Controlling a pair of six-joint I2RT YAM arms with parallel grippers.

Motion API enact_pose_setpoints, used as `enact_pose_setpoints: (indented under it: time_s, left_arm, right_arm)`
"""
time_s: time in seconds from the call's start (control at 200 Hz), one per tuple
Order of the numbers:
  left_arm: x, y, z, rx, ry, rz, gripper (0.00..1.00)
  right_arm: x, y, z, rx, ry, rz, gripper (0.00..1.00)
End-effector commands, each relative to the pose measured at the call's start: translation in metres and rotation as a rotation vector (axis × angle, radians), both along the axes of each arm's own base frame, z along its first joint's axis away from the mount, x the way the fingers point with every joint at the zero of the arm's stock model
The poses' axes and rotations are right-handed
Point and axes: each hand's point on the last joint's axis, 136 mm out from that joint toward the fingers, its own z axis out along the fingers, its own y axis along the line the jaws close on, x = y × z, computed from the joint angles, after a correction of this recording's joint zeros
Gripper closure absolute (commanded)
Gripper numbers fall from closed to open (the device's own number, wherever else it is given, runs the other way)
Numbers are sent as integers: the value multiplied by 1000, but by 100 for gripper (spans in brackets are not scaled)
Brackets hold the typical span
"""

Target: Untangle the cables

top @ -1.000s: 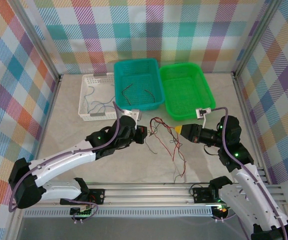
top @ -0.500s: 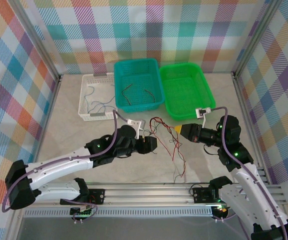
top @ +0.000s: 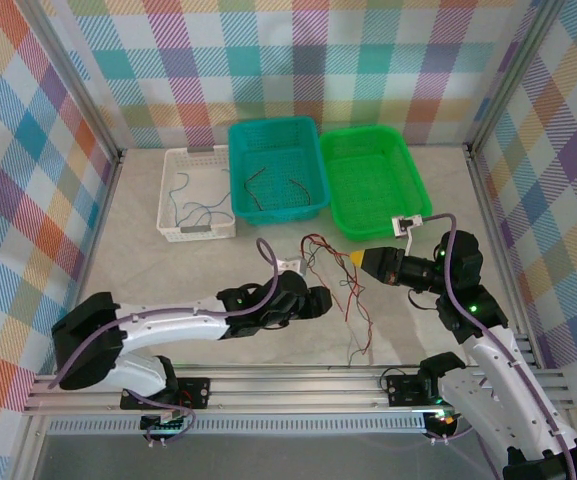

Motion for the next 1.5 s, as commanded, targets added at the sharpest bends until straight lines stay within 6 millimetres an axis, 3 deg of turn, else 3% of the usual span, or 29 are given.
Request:
enact_pose_setpoints:
  time_s: [0.0, 0.22, 0.365, 0.515, 0.885, 1.085, 1.34, 1.495]
  left_arm:
    - [16, -21, 28, -60, -72, 36, 40]
    - [33, -24, 27, -15, -147, 79, 42]
    - [34, -35, 24, -32, -142, 65, 42]
    - [36, -31, 23, -24, -163, 102, 43]
    - [12, -15, 54, -116, -265, 104, 39]
    - [22, -11, 57, -51, -313, 144, 37]
    - [38, -8, 43, 79, -358, 190, 38]
    - [49, -17, 43, 85, -371, 203, 38]
  right_arm:
    - [-7, 1, 24, 33, -66, 12, 100]
    - [-10, 0, 25, 35, -68, 17, 100]
    - [-11, 0, 24, 35, -69, 18, 100]
    - [-11, 0, 25, 35, -70, 13, 100]
    - [-10, -1, 26, 31, -78, 7, 100]
    - [-11, 0, 29, 43, -77, 17, 100]
    - [-19, 0, 39, 61, -89, 36, 100]
    - [-23, 0, 43, 71, -88, 47, 100]
